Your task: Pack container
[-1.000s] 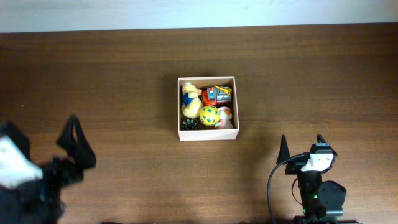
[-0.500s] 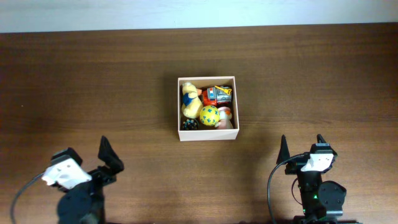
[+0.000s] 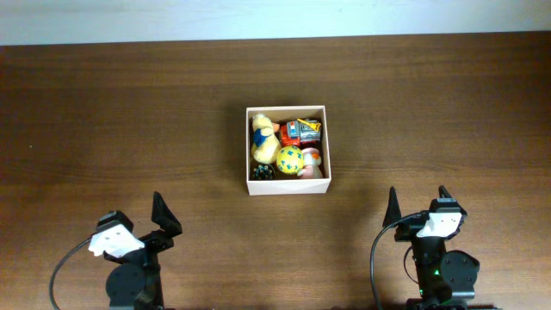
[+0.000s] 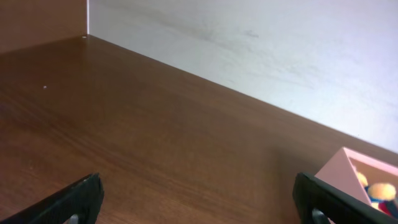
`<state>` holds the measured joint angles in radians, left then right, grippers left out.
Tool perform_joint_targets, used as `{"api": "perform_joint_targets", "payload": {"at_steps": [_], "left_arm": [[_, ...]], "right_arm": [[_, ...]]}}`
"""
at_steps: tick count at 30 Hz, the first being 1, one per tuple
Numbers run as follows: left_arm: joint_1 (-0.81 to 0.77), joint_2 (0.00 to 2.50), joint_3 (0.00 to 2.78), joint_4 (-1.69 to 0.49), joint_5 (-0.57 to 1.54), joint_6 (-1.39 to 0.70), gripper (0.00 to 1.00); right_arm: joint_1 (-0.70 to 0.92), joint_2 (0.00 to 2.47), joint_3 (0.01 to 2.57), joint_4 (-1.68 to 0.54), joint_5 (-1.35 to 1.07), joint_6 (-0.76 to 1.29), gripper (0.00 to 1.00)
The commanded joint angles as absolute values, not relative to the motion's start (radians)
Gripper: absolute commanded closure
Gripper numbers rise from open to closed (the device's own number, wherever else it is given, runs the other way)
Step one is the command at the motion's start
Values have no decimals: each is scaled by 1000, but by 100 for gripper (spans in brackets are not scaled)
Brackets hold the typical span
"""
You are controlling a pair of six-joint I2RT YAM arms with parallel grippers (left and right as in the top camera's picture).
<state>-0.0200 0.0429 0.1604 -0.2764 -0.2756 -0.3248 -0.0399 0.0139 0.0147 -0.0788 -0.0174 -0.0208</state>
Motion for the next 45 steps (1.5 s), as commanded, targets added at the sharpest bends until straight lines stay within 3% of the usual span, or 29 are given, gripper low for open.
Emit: {"api": "perform_joint_targets", "payload": {"at_steps": [1,11,21,40,45], "left_arm": [[-15,31,134,-252,-240,-229,1],[51,5,46,-68,-45,-40,1],[55,5,14,-60,24,177,1],[55,5,9,-63,20,180,1],[55,5,9,-62,-76,53,1]], "right_arm": [[-46,4,7,-81,-26,-10,1],[-46,4,7,-81,-26,-10,1],[-46,4,7,-81,-26,-10,1],[-46,4,7,-81,-26,-10,1],[-46,4,7,-81,-26,-10,1]]}}
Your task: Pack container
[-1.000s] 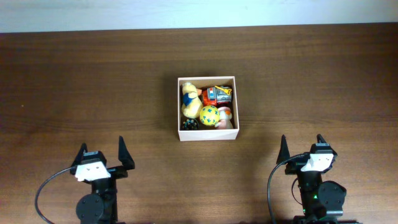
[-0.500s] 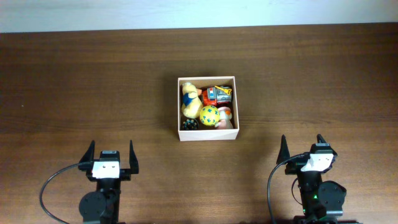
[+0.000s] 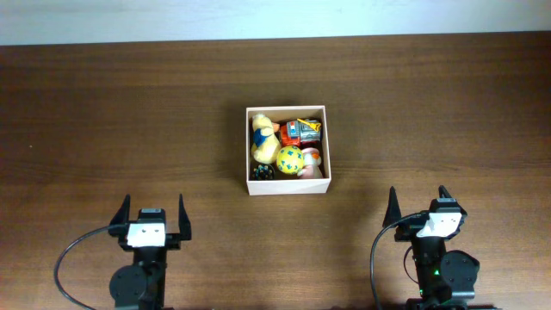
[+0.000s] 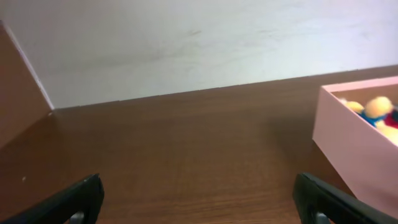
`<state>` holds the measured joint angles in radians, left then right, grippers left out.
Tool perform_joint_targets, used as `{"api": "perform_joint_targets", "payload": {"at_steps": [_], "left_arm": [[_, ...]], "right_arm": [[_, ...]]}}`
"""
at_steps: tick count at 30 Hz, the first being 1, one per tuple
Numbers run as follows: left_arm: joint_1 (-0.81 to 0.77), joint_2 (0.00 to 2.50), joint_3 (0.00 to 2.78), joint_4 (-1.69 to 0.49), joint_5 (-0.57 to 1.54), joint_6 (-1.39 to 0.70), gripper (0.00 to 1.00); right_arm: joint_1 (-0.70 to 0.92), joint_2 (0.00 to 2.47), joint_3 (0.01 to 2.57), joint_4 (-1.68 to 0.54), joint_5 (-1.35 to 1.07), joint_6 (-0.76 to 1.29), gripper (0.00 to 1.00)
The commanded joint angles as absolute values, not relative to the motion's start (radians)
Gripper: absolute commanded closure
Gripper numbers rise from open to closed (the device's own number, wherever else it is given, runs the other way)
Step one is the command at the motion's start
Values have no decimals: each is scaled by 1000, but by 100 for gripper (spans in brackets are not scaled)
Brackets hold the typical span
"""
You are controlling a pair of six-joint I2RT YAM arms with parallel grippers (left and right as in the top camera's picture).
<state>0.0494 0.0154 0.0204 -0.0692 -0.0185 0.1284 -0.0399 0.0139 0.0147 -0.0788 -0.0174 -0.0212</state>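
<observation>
The pale pink box (image 3: 287, 188) stands in the middle of the table, holding several toys: a yellow plush (image 3: 262, 138), a red toy (image 3: 298, 132), a yellow ball with spots (image 3: 290, 159). In the left wrist view the box (image 4: 354, 143) sits at the right edge with toys showing over its rim. My left gripper (image 3: 152, 209) rests near the front left, open and empty, pointing straight ahead; its fingertips (image 4: 78, 199) frame bare wood. My right gripper (image 3: 417, 202) rests at the front right, open and empty.
A white wall (image 4: 199, 43) borders the far edge of the brown wooden table (image 3: 129, 112). No loose objects lie outside the box.
My left gripper has turned from pointing diagonally to pointing straight ahead, and more of the box now shows in its wrist view. The right arm and the box have not moved.
</observation>
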Motion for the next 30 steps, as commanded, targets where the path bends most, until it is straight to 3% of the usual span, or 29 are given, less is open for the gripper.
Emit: {"api": "perform_joint_targets", "payload": {"at_steps": [1,30], "left_arm": [[55,5,9,-64,-75,45,1],[55,6,10,-75,-75,45,1]], "right_arm": [[-46,4,7,-81,-26,-10,1],[-46,4,7,-81,-26,-10,1]]}}
